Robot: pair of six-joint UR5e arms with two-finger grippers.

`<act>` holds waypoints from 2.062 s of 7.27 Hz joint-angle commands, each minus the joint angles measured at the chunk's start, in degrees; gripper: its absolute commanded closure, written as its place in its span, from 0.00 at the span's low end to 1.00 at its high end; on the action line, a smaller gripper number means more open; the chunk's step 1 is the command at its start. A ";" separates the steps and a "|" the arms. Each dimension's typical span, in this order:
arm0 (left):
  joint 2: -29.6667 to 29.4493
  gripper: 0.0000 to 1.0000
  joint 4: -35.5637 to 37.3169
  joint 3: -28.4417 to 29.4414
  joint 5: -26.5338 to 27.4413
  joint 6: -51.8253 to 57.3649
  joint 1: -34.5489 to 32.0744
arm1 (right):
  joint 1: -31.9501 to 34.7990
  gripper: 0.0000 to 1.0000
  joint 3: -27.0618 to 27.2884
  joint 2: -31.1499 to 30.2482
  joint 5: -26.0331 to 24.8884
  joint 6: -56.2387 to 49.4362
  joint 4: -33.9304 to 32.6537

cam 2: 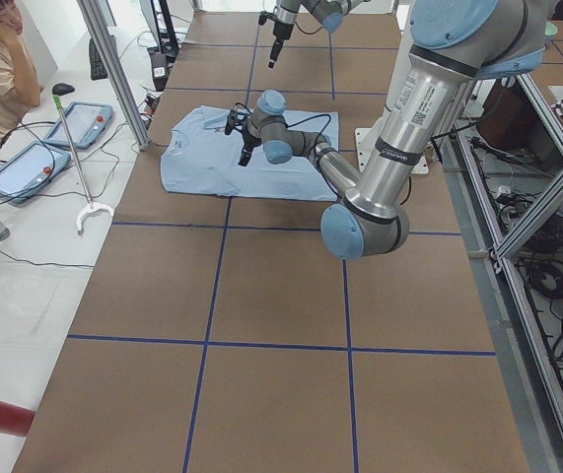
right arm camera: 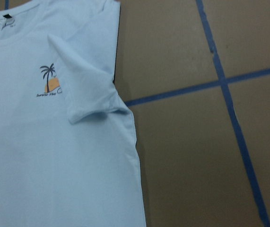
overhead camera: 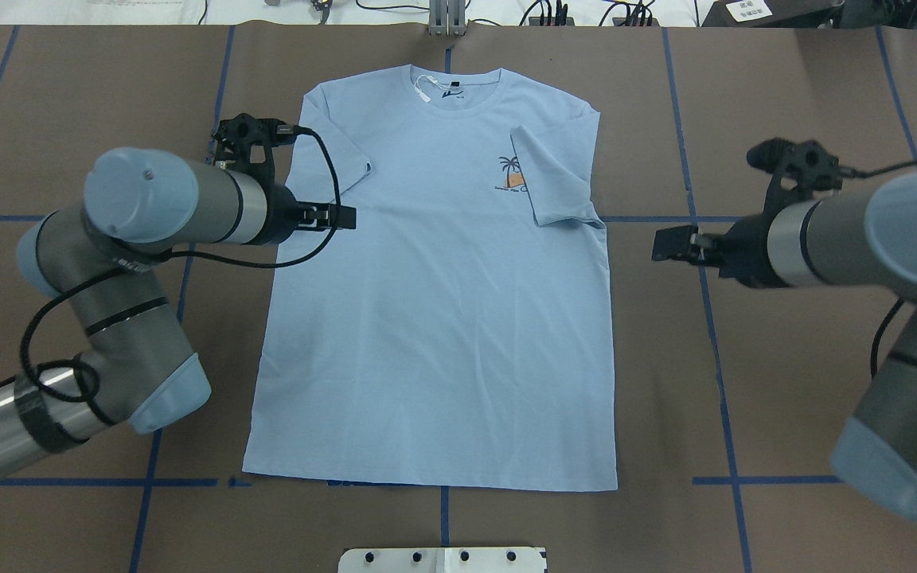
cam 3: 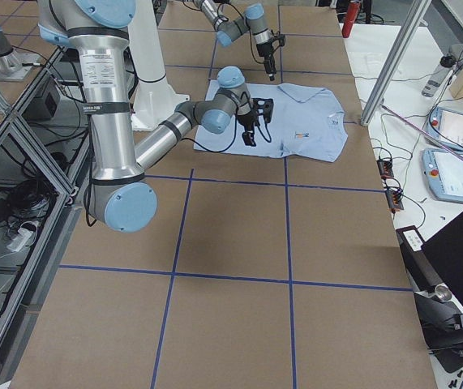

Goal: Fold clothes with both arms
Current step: 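Lower both grippers toward the shirt hem corners nearest the robot, then grasp the hem corners nearest the robot with both grippers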

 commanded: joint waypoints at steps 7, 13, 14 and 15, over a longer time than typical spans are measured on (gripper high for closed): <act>26.24 0.07 -0.23 -19.34 17.00 -25.11 26.87 | -31.09 0.00 10.91 -8.68 -28.87 24.53 -0.04; 24.83 0.37 -0.15 -17.14 18.60 -31.63 29.26 | -31.18 0.00 10.73 -8.33 -29.48 24.45 -0.04; 24.83 0.37 -0.15 -17.05 18.51 -31.63 29.26 | -31.18 0.00 10.73 -8.33 -29.49 24.45 -0.04; 24.92 0.37 -0.15 -17.05 18.42 -31.45 29.26 | -31.27 0.00 10.73 -8.33 -29.49 24.45 -0.04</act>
